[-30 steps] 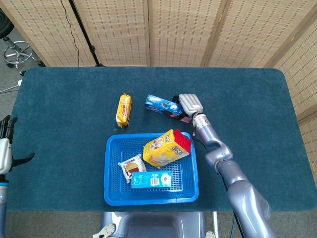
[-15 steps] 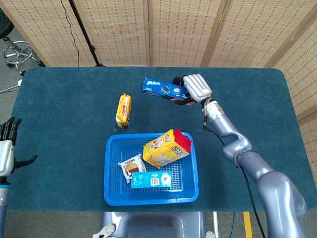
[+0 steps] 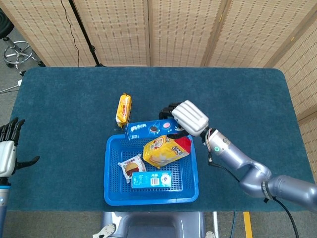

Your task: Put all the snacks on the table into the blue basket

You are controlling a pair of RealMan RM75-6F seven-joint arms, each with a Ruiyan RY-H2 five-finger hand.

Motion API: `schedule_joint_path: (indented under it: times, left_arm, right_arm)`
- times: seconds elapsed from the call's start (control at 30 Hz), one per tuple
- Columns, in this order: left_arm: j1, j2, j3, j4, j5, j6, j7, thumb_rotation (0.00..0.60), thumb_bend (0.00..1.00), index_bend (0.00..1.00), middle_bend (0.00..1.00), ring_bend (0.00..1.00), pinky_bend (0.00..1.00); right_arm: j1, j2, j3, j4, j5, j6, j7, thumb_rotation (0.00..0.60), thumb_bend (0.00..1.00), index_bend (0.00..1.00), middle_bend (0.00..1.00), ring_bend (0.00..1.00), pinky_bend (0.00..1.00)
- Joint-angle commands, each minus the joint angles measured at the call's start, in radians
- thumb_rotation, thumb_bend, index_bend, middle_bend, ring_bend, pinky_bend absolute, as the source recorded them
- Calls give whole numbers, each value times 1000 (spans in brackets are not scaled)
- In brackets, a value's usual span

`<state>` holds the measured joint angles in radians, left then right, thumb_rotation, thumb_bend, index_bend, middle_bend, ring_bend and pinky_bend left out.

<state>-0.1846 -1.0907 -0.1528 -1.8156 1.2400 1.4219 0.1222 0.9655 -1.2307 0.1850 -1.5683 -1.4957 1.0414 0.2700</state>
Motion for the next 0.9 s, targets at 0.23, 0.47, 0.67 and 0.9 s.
schedule_joint_path:
  times: [0.23,0.47,0.67,0.9]
  left_arm:
    - [7,26,4,-6,22,-9,-58,600,0,0,0,0,0]
    - [14,44,7,-2,40,-11,-102,600,0,0,0,0,0]
    - [17,52,7,0,44,-14,-124,600,0,0,0,0,0]
    - [19,56,6,-2,44,-16,-135,600,0,0,0,0,0]
  right_arm:
    - [-38,114,-22,-400,209,-58,-608,600,261,504,615,477,590]
    - [-22,50,-45,-416,376,-68,-798,600,269,504,615,477,594]
    - [-17,34,-70,-443,457,-67,-881,600,272,507,618,482,601]
    - [-19,41,-90,-516,509,-74,-905,600,3,90,189,170,461]
